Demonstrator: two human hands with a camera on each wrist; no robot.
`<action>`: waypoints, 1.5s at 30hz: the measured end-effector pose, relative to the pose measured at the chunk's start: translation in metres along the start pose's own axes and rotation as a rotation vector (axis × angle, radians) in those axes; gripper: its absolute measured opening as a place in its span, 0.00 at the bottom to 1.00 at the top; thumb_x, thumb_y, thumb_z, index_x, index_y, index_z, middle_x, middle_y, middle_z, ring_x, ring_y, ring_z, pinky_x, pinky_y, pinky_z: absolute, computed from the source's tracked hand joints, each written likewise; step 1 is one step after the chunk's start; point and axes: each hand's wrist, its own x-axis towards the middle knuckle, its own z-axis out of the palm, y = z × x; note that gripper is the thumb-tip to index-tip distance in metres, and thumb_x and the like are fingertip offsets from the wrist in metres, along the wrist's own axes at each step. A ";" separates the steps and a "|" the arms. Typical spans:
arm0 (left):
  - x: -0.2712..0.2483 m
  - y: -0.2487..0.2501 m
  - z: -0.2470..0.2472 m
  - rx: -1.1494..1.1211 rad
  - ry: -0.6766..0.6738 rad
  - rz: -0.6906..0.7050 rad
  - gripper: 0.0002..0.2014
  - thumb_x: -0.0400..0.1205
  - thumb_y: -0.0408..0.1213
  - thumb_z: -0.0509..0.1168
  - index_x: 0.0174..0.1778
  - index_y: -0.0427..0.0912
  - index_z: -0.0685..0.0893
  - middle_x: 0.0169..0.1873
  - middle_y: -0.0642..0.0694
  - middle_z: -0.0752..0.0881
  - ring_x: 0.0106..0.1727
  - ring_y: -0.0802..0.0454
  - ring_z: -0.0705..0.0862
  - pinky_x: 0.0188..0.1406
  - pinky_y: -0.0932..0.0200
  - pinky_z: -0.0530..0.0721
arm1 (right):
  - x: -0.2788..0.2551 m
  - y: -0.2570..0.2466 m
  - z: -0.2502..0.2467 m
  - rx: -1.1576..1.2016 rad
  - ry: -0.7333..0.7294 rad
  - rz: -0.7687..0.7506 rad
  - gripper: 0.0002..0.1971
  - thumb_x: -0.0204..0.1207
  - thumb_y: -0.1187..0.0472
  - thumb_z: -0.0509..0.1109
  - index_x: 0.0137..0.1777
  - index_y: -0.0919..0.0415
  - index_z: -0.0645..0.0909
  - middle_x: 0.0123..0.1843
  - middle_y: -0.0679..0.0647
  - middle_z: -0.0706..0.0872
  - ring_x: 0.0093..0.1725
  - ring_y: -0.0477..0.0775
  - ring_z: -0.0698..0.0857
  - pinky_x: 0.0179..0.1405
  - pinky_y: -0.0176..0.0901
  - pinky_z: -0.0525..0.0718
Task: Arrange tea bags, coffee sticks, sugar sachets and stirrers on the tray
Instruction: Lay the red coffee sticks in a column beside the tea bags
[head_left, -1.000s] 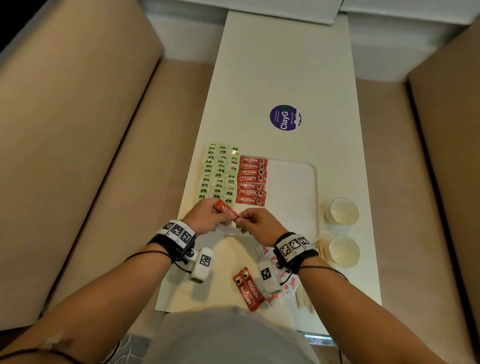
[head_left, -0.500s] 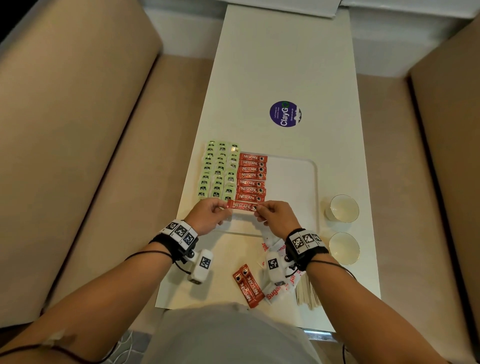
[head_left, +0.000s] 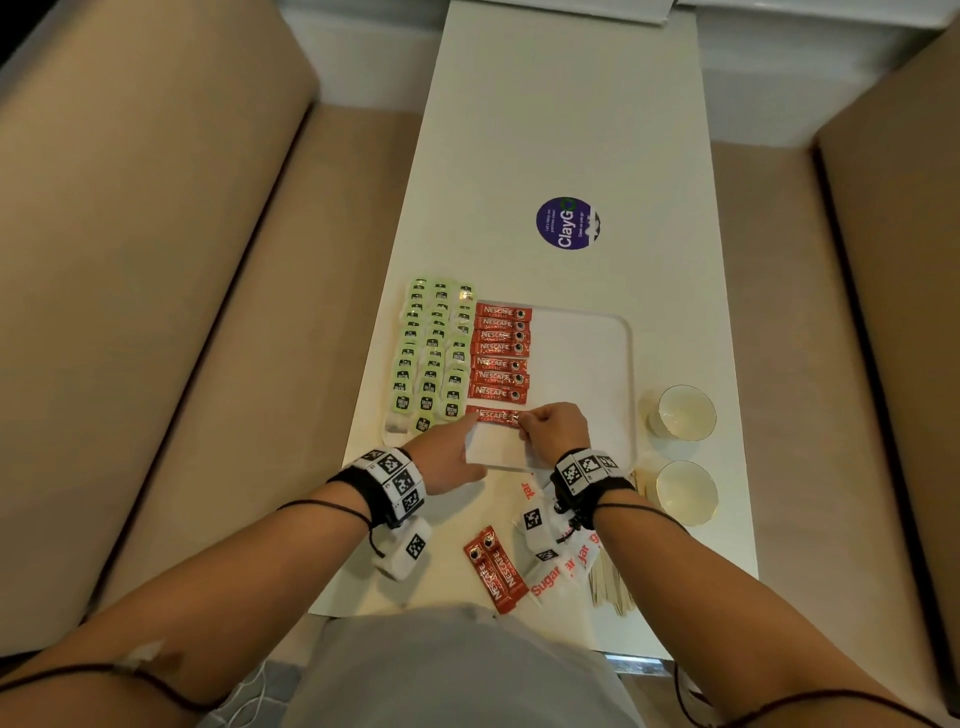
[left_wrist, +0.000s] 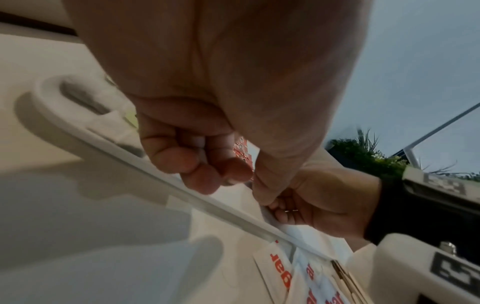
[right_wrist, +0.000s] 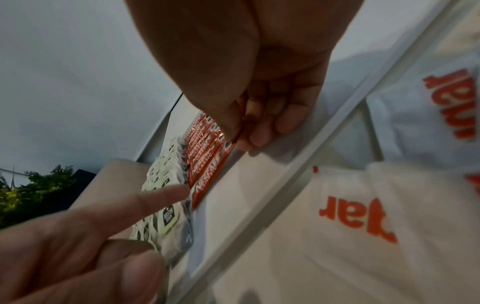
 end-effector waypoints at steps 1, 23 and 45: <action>0.001 0.004 -0.001 0.006 -0.014 0.002 0.41 0.82 0.44 0.72 0.86 0.48 0.55 0.33 0.61 0.76 0.33 0.65 0.75 0.29 0.68 0.69 | 0.001 -0.001 0.001 -0.013 0.004 0.004 0.19 0.82 0.54 0.71 0.28 0.56 0.88 0.32 0.52 0.90 0.33 0.50 0.85 0.37 0.40 0.80; 0.014 0.011 -0.001 0.070 -0.058 -0.048 0.48 0.84 0.46 0.70 0.88 0.42 0.40 0.57 0.38 0.88 0.44 0.46 0.84 0.28 0.71 0.67 | 0.010 -0.003 0.003 -0.018 0.034 0.023 0.19 0.80 0.50 0.74 0.28 0.57 0.89 0.31 0.50 0.91 0.37 0.51 0.90 0.48 0.47 0.89; -0.014 -0.020 0.025 0.316 -0.131 -0.007 0.09 0.76 0.48 0.76 0.43 0.47 0.89 0.35 0.56 0.87 0.39 0.55 0.86 0.43 0.55 0.86 | -0.061 0.020 0.006 -0.499 -0.453 -0.297 0.17 0.77 0.41 0.76 0.38 0.54 0.91 0.32 0.48 0.91 0.32 0.46 0.90 0.44 0.45 0.91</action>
